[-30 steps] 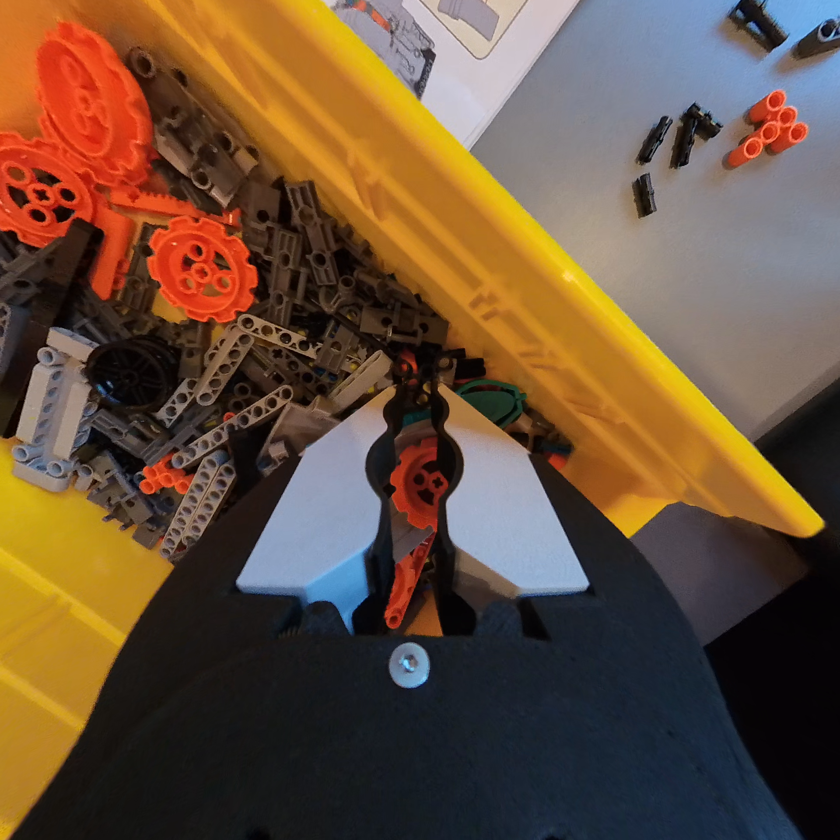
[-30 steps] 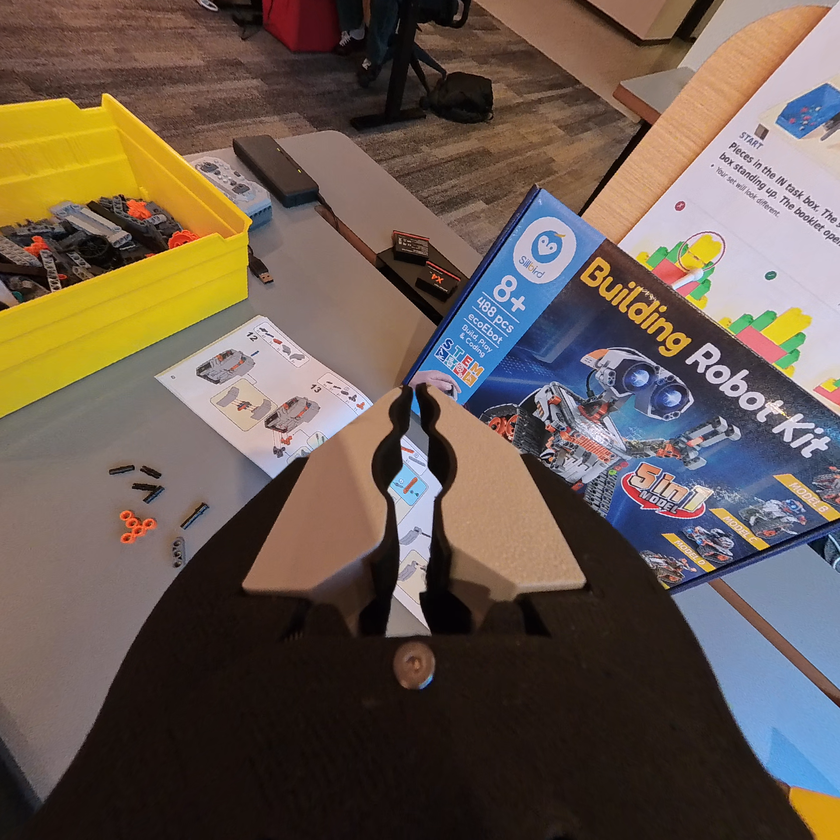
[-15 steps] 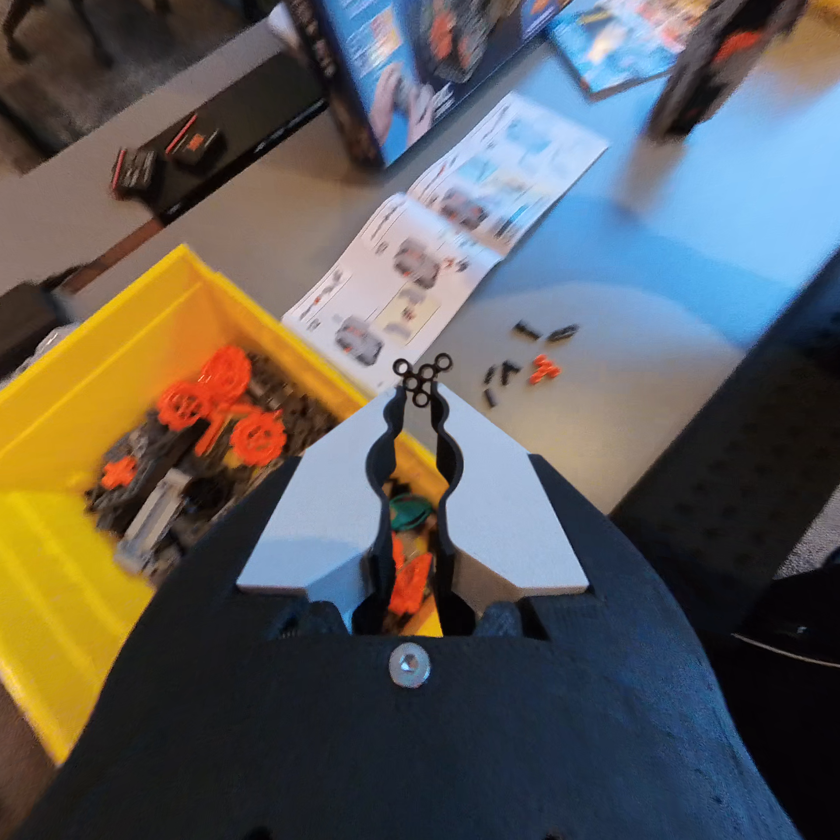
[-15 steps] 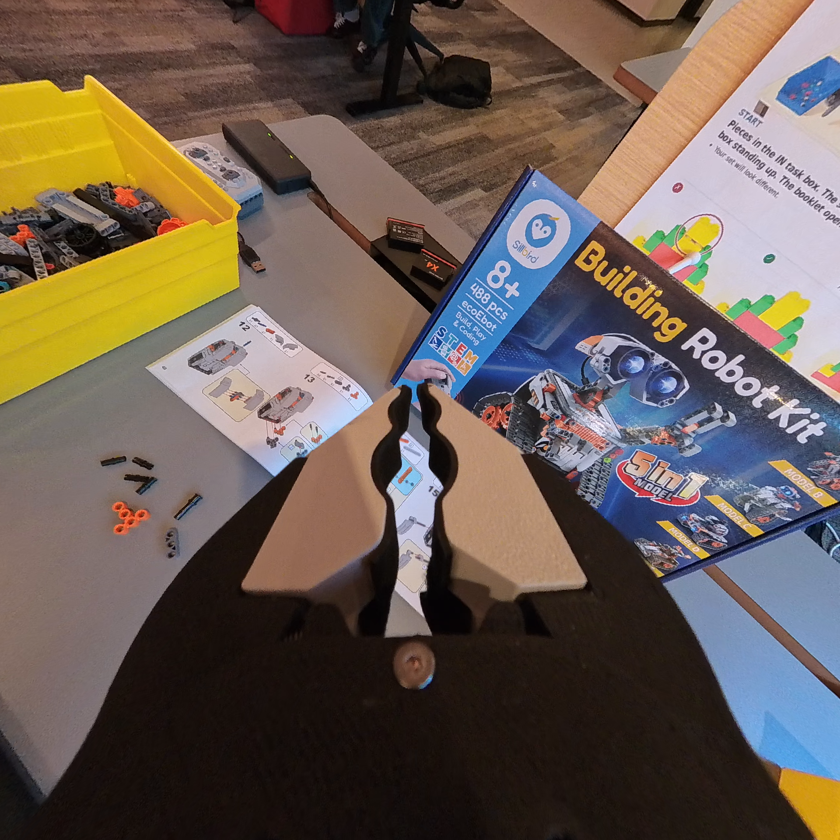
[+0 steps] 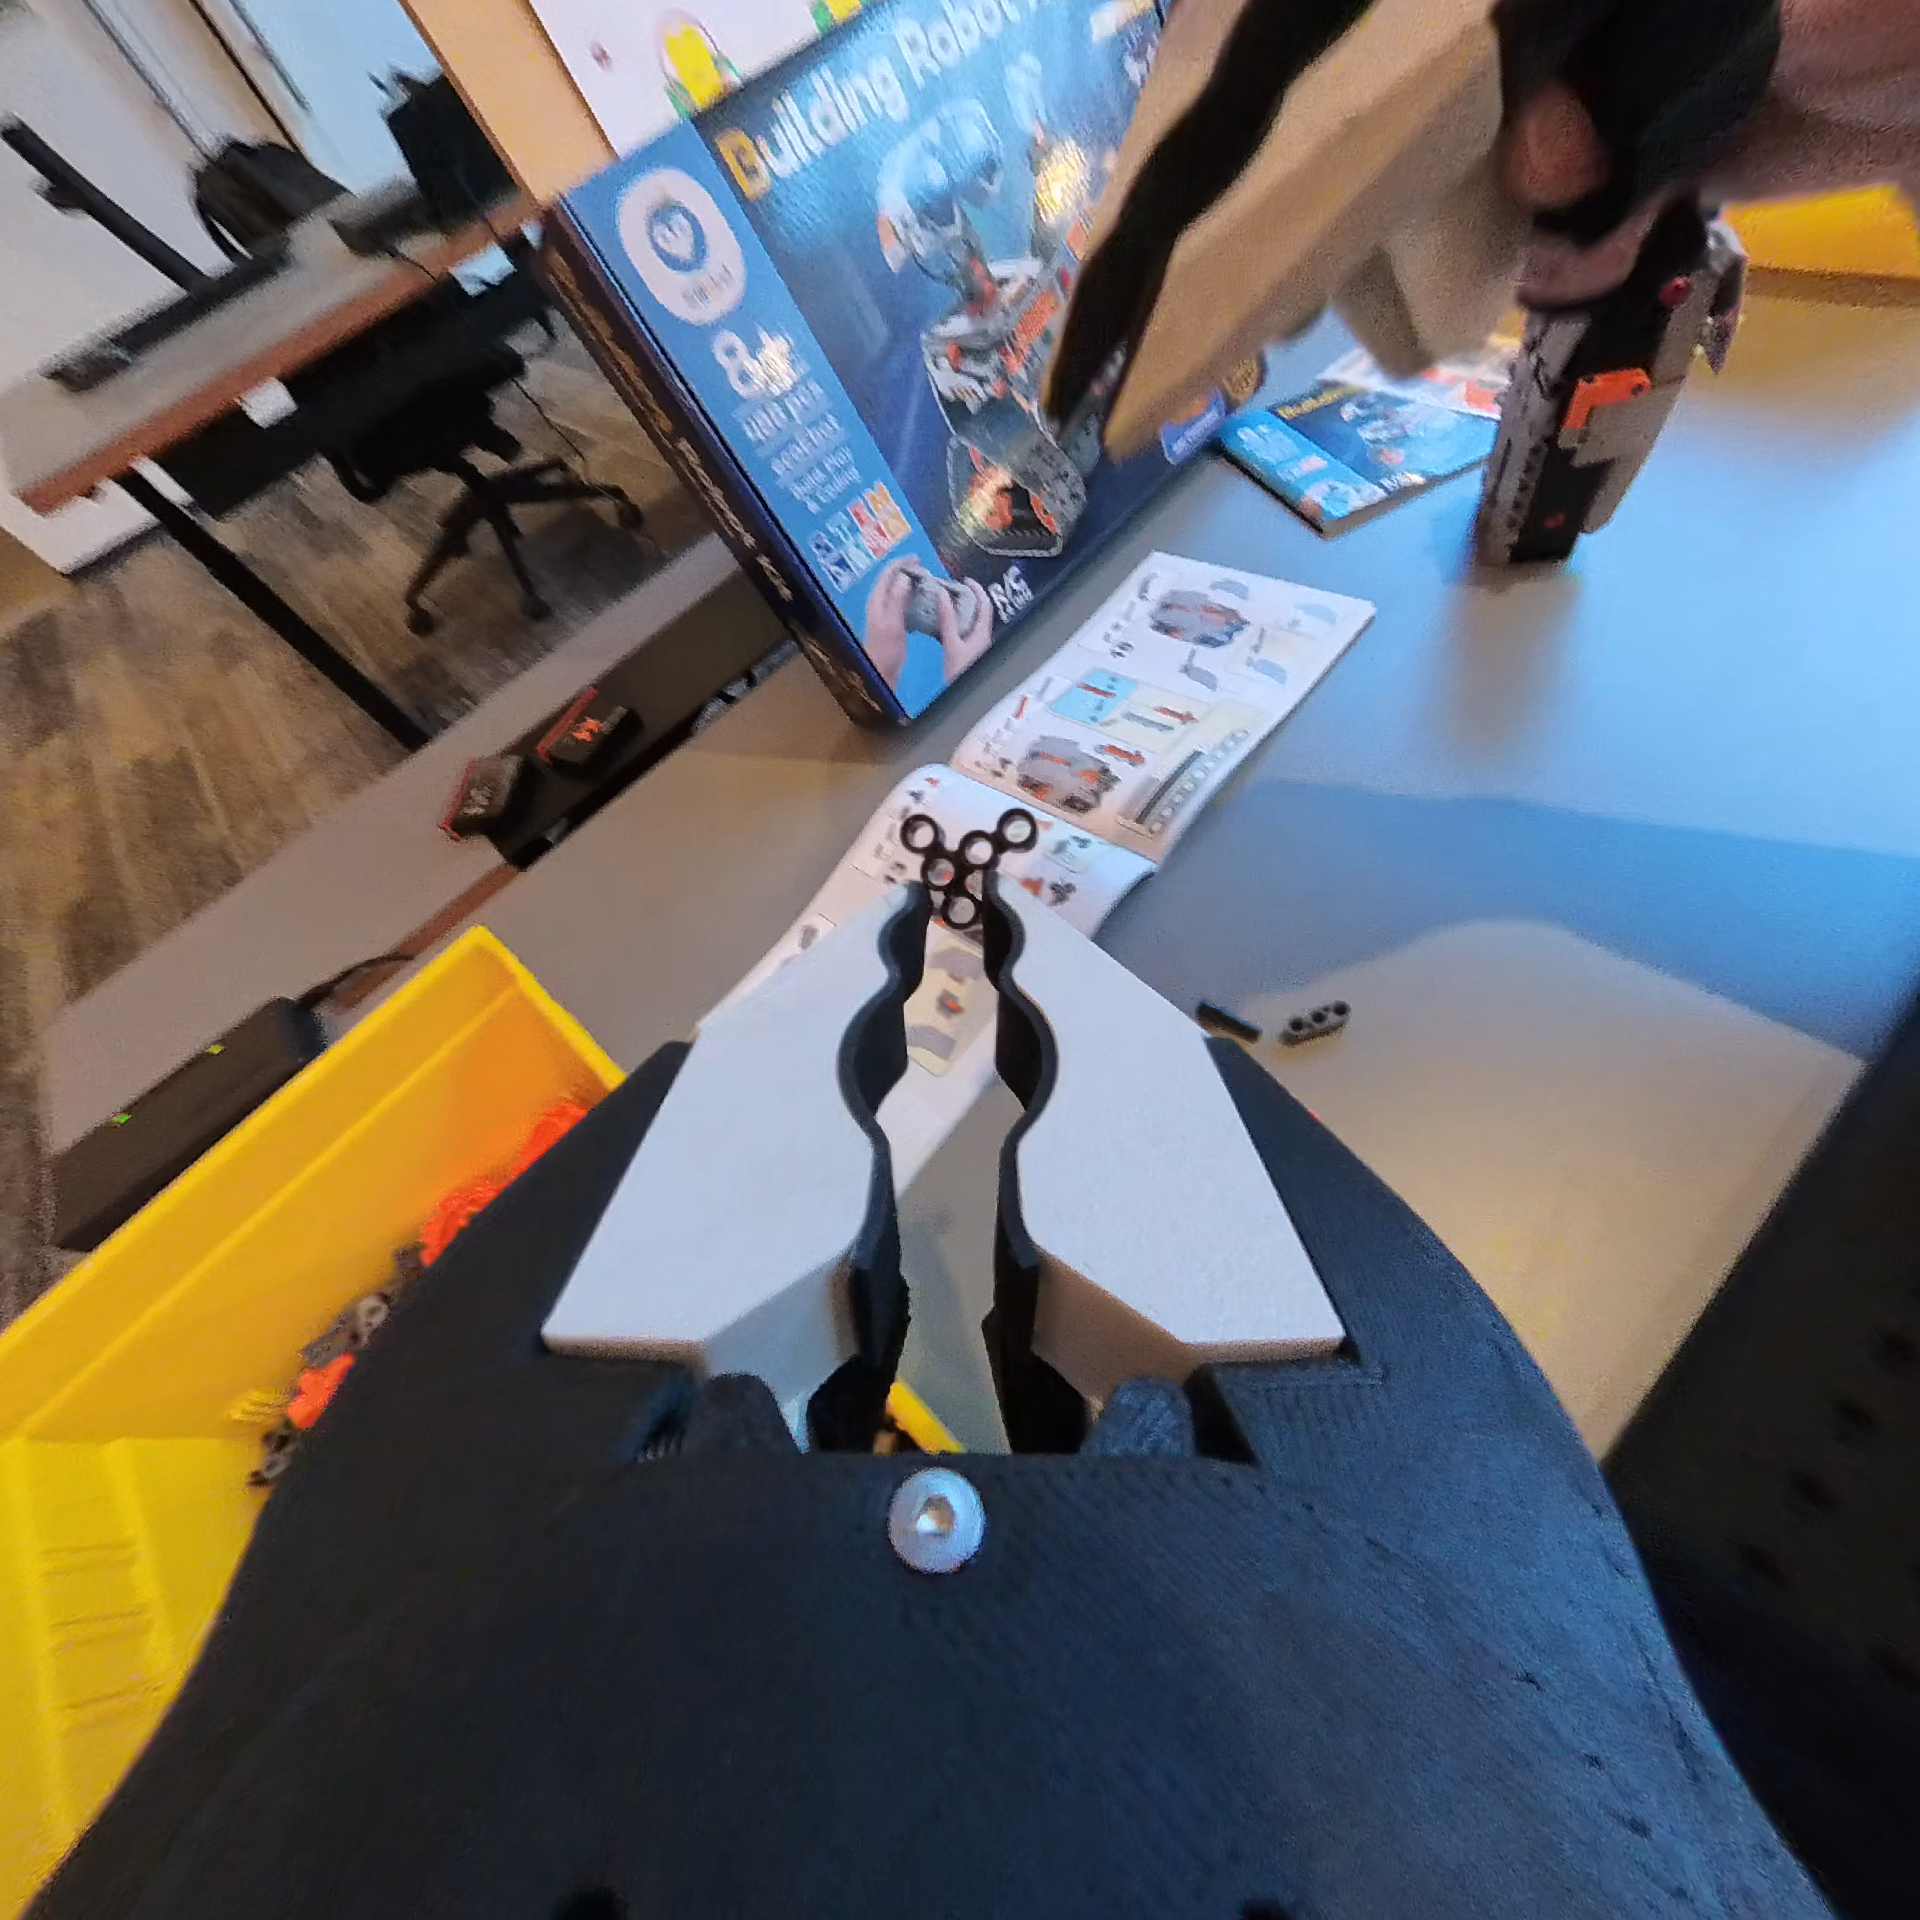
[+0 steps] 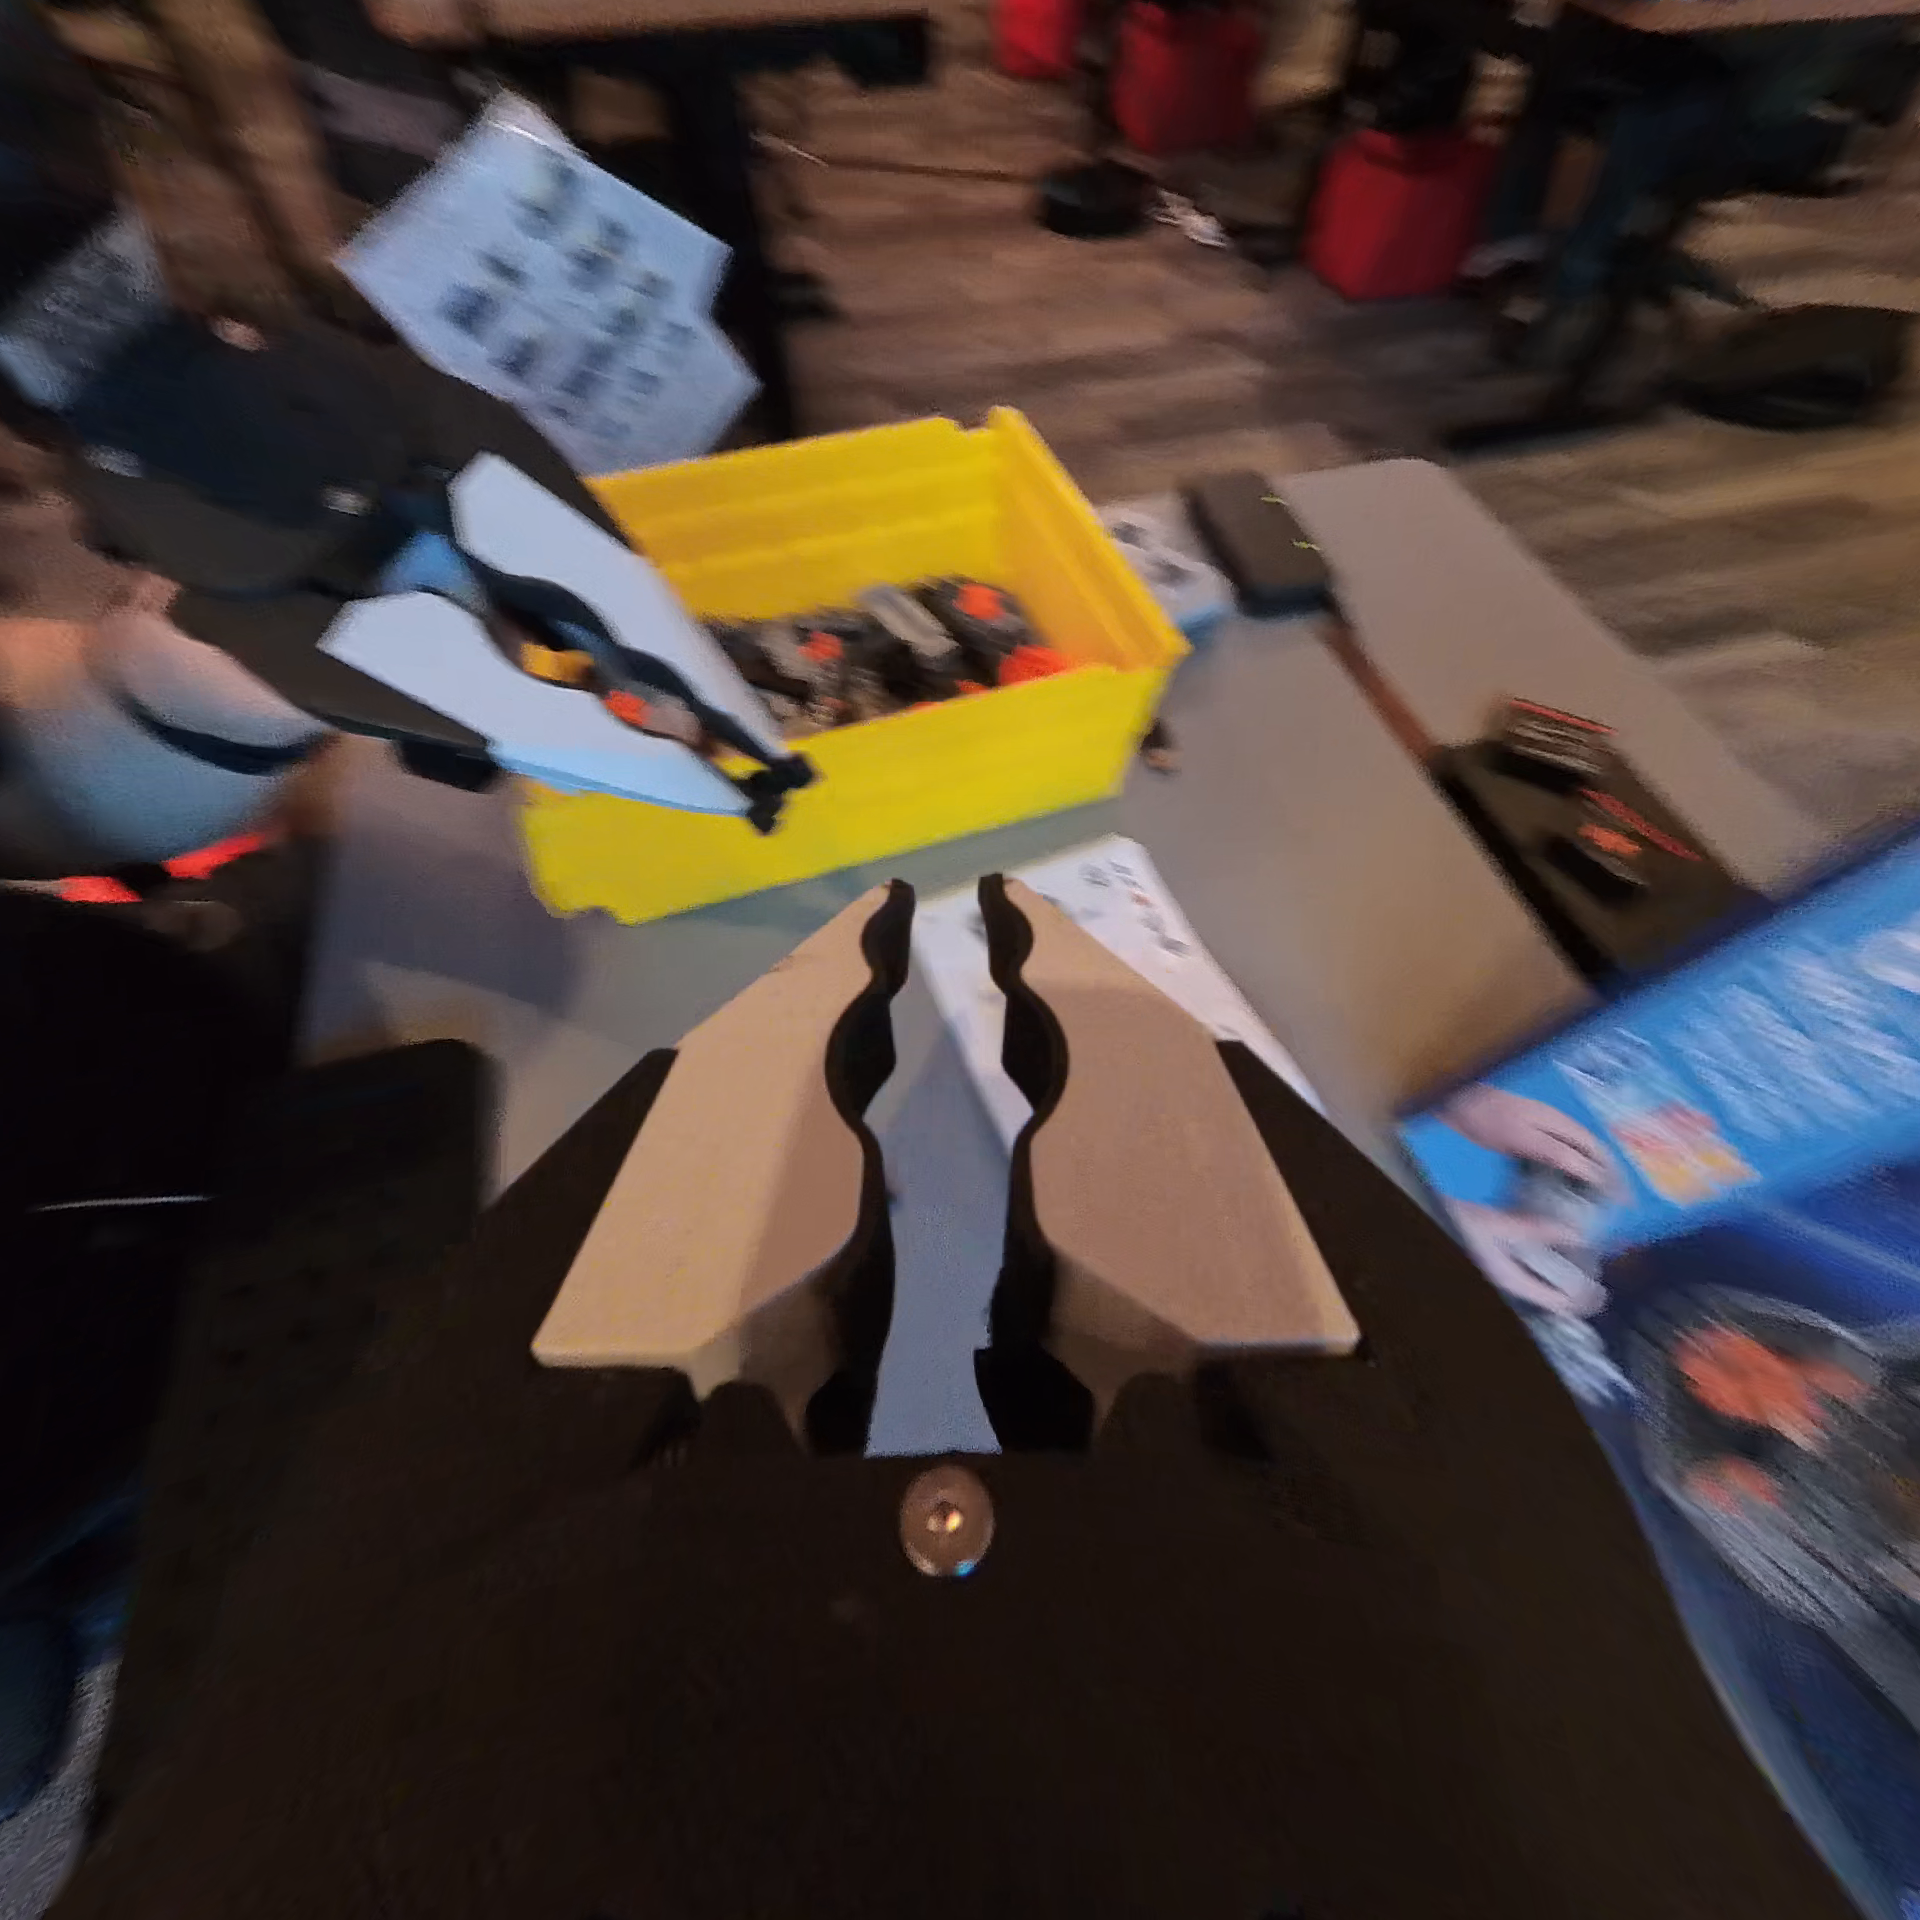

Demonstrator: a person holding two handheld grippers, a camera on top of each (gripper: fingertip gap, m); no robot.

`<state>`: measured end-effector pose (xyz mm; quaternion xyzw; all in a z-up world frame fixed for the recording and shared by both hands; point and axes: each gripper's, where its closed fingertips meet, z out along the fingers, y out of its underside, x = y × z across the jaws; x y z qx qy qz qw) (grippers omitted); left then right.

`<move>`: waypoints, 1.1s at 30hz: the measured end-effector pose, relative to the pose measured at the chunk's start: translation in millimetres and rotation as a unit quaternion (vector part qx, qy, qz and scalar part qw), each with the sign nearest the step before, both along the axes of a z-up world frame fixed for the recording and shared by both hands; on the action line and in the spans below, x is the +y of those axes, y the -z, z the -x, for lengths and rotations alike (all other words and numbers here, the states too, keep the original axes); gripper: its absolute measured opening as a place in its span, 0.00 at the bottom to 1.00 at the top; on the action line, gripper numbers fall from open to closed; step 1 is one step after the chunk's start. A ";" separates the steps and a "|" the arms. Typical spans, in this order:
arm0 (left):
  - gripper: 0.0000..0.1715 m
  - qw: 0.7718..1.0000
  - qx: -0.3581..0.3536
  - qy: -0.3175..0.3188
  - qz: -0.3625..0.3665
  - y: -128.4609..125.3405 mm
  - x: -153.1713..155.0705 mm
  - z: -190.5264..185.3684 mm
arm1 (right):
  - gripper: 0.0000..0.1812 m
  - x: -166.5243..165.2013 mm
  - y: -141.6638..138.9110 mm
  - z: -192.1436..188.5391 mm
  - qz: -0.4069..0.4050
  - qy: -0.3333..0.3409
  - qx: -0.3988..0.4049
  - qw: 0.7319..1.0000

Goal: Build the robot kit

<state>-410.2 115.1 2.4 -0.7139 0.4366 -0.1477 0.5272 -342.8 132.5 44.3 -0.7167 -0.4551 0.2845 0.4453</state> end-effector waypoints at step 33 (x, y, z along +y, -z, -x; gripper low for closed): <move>0.18 0.989 -0.105 -0.085 0.053 -35.0 33.6 70.1 | 0.03 -40.1 159.8 -47.0 0.207 -0.143 -0.218 0.943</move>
